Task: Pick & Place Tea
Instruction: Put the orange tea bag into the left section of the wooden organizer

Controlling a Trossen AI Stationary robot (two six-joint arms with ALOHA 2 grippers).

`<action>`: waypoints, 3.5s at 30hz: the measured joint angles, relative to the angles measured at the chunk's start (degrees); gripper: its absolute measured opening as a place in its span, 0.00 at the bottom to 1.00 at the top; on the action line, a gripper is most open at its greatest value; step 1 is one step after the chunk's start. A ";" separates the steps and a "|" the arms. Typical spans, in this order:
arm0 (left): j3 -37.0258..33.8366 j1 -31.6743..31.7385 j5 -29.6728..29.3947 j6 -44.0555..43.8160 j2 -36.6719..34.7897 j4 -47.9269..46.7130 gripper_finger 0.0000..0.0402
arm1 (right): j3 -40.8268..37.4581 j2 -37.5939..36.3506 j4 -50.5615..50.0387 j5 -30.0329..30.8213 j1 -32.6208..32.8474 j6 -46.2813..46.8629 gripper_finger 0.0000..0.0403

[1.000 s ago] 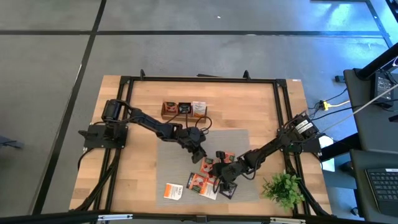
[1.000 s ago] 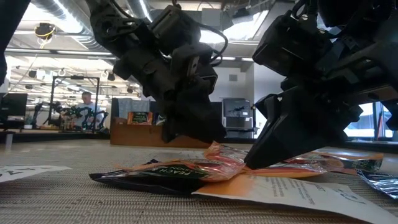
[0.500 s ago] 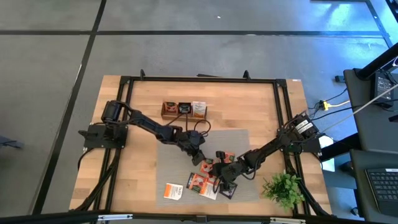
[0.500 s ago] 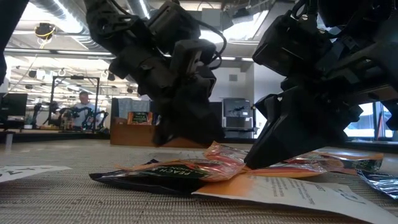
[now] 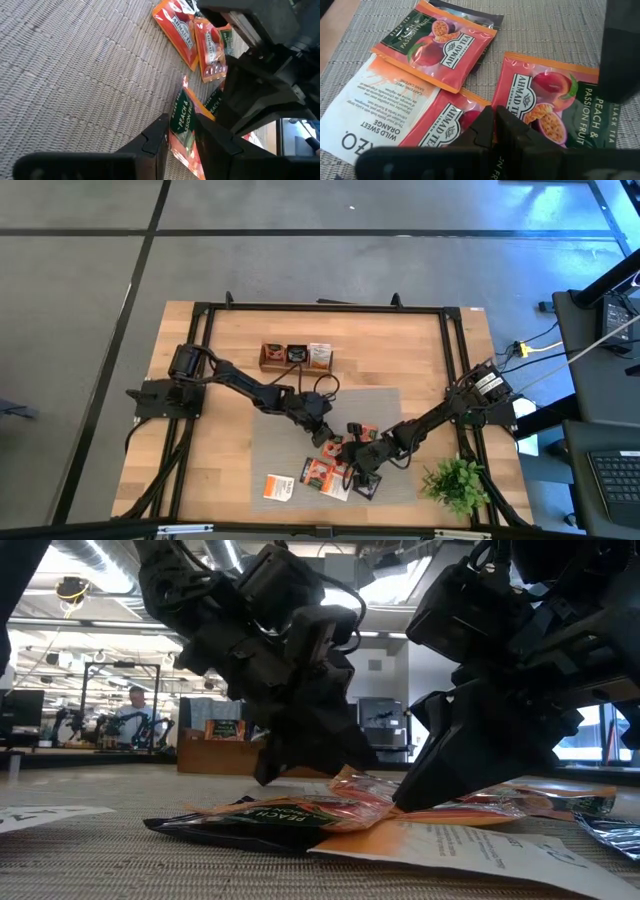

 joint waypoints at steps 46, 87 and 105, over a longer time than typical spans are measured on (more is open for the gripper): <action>-0.28 1.22 4.68 5.03 0.10 1.56 0.01 | -0.40 -2.49 -0.63 1.03 0.07 -4.44 0.06; -28.74 31.80 -11.66 57.18 -55.92 -20.83 0.01 | -0.20 -10.88 -6.81 11.47 -3.76 -7.59 0.06; -29.22 39.47 -9.52 55.91 -54.01 -22.59 0.01 | -0.13 -10.91 -7.14 11.45 -3.76 -7.62 0.06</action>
